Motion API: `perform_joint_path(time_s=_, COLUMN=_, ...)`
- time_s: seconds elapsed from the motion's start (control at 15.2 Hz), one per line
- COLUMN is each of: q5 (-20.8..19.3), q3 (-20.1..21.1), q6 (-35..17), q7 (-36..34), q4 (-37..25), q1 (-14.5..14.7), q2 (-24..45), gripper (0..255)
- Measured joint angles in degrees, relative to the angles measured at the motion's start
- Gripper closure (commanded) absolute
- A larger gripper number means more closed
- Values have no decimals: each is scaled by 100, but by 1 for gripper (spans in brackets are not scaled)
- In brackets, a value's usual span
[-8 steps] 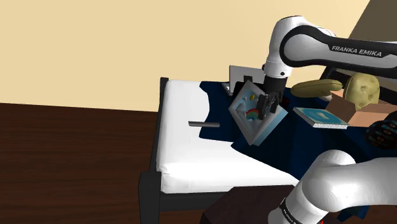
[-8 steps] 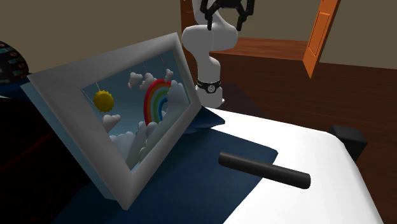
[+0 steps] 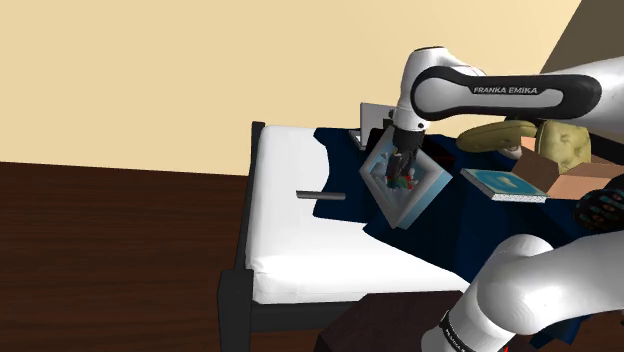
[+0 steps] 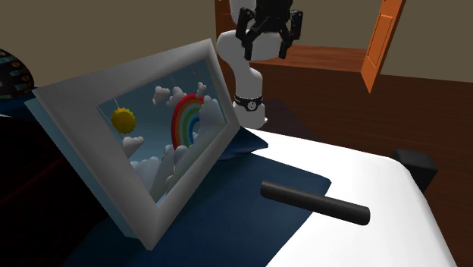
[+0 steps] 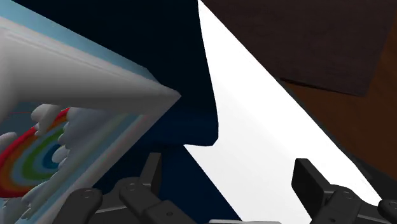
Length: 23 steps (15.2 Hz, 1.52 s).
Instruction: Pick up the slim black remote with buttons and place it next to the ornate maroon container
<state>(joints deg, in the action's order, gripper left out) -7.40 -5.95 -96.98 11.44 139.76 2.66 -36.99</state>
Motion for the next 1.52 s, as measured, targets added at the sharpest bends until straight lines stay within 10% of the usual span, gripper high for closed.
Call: perform_joint_path(time_s=1.52, q5=613, q3=-514, q6=-3441, q7=3953, q4=-1989, q1=795, q2=4509, gripper=0)
